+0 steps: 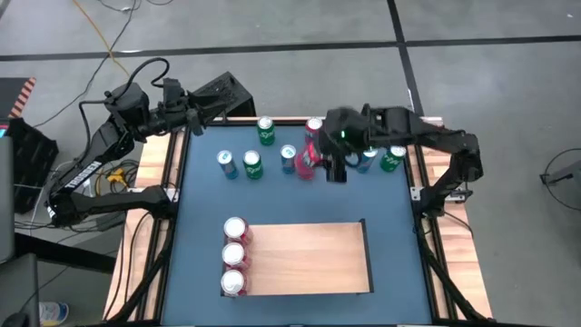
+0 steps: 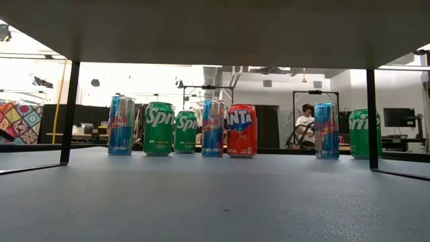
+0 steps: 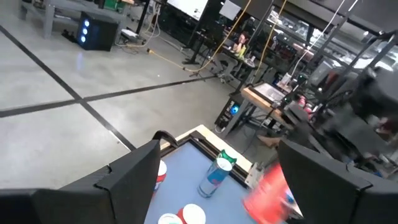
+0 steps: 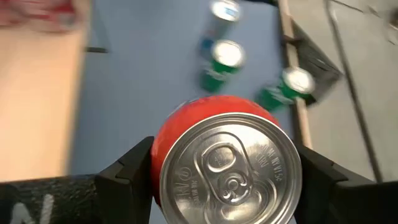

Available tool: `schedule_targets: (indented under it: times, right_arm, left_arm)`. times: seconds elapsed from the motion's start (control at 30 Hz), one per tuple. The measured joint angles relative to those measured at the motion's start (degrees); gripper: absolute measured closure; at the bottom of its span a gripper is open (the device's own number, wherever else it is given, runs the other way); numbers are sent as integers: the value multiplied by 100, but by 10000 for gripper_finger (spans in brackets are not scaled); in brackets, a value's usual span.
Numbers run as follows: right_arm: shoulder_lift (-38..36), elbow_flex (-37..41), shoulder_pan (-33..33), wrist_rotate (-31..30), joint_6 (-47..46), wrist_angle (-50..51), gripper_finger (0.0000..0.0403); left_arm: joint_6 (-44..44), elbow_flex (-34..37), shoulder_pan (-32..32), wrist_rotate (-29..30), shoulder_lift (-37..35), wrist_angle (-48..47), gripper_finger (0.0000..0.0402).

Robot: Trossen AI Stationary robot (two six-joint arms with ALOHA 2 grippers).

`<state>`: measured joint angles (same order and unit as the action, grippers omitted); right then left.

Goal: Place canned beverage on shelf
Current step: Put the right orange soda can on the shelf

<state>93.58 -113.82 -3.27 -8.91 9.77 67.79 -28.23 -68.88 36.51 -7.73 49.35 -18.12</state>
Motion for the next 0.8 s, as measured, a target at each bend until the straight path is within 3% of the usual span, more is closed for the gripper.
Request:
schedule_targets:
  times: [0.33, 0.57, 0.8]
  right_arm:
    - [50, 0, 1531, 0, -937, -35, 142]
    - [46, 0, 2111, -7, -1883, -29, 142]
    - [48, 0, 2568, -28, -2805, 248, 142]
  left_arm:
    - [-357, 0, 0, -189, -108, -742, 93]
    - [-528, 0, 0, -311, -104, -793, 93]
    - [-662, 0, 0, -984, -106, -881, 93]
